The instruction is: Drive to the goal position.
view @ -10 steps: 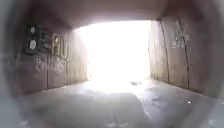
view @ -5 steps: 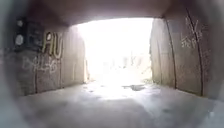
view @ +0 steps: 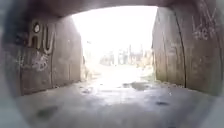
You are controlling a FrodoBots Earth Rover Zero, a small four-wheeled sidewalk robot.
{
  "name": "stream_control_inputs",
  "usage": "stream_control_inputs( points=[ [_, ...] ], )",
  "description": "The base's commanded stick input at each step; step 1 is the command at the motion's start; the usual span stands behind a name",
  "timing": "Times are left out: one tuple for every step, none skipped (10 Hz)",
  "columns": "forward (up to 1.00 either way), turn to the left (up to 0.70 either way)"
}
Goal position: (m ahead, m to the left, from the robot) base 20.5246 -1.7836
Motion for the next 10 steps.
stream_control_inputs(
  points=[
    [1.0,0.01],
    [1.0,0.01],
    [1.0,0.01],
    [1.0,0.01],
    [1.0,0.01],
    [1.0,0.01],
    [1.0,0.01],
    [1.0,0.01],
    [1.0,0.01],
    [1.0,0.01]
  ],
)
